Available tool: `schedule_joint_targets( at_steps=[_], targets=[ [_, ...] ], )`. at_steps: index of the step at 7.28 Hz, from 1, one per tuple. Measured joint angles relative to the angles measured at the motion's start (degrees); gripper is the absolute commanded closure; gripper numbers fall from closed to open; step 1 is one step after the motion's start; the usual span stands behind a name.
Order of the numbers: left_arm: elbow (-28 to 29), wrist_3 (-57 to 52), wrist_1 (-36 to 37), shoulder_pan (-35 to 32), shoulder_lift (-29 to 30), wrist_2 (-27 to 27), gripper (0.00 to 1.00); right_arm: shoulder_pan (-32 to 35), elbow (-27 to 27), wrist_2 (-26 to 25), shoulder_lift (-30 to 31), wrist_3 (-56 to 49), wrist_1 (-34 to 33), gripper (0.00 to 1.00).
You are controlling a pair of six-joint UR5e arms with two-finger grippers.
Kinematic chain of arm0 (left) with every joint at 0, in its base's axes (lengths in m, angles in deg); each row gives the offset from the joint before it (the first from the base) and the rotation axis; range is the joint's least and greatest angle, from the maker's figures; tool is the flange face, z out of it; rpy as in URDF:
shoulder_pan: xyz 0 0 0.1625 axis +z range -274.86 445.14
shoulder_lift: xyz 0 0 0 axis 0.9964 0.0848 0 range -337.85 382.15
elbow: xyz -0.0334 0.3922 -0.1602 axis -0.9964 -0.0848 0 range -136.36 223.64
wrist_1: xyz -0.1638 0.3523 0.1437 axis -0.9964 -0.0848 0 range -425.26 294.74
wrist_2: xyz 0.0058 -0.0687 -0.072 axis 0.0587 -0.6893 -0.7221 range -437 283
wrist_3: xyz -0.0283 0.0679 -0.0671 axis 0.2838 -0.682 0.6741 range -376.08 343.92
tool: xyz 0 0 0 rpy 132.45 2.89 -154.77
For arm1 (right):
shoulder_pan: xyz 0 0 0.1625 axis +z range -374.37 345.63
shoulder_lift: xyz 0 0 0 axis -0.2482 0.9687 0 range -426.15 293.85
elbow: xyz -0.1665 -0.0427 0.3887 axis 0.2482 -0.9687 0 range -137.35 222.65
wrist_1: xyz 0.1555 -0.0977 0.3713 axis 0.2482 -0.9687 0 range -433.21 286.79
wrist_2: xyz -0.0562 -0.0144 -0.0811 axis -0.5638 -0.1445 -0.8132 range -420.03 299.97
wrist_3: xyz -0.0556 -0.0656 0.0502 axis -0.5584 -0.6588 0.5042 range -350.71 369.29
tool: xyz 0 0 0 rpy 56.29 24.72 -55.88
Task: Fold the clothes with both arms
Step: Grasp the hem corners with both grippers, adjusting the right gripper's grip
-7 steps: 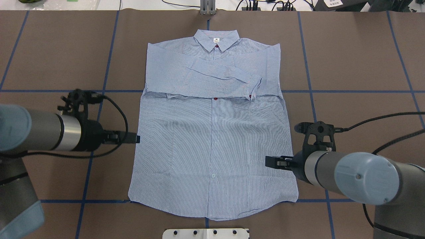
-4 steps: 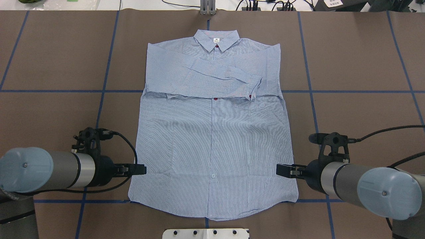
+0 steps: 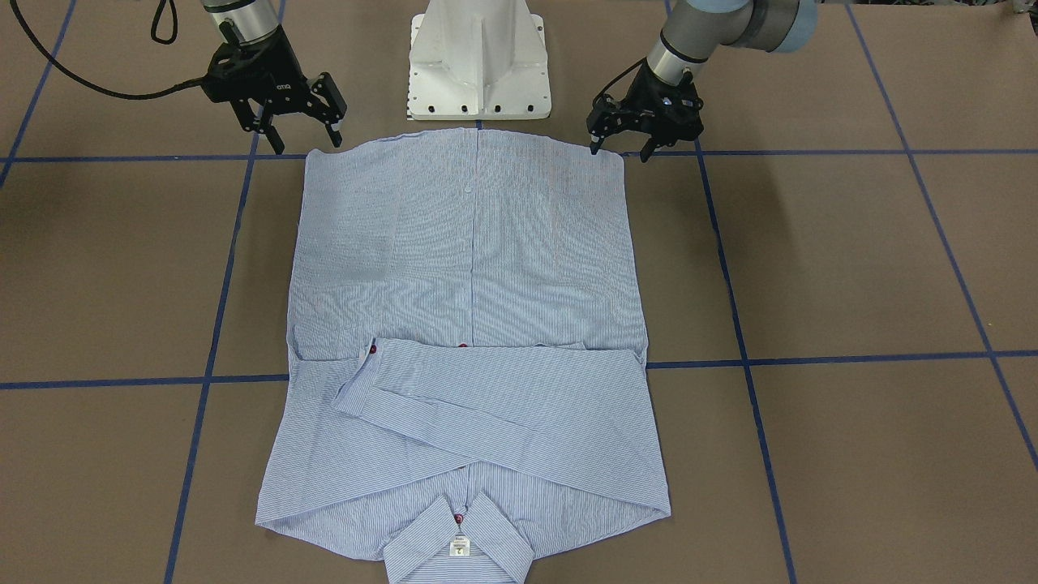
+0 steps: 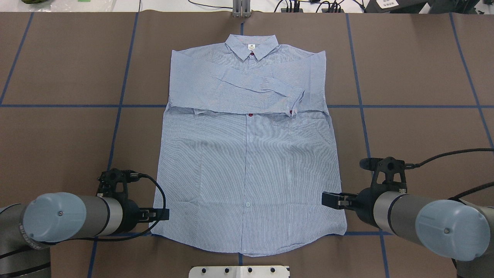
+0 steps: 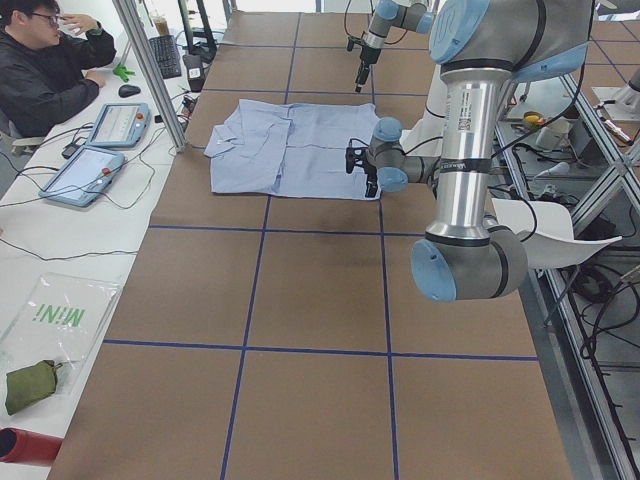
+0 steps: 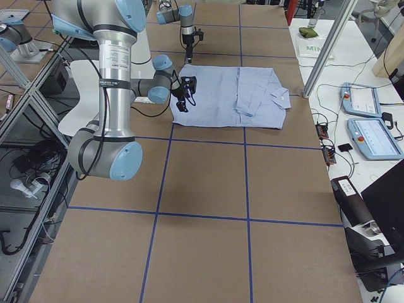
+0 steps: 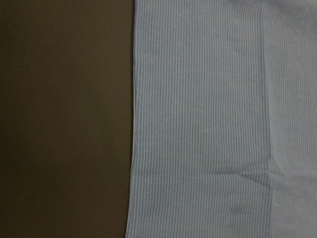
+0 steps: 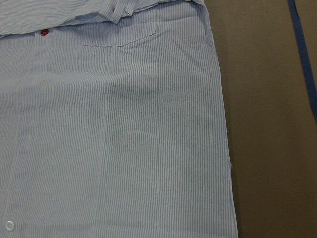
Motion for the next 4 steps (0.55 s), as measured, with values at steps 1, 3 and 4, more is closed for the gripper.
schedule_joint_targets(
  at_steps=[1,3,4],
  targets=[
    [0.61,0.01,0.18,0.14,0.15,0.15,0.24,-0.18,-0.05,-0.35,0.00,0.04,0.00,0.00],
    [1.44,-0.04,0.28,0.25,0.14,0.13,0.32,-0.42,-0.07,-0.62,0.06,0.12,0.01,0.00],
    [1.53,-0.08,0.38,0.35,0.13,0.00,0.32,-0.59,-0.08,-0.82,0.07,0.14,-0.01,0.00]
  ],
)
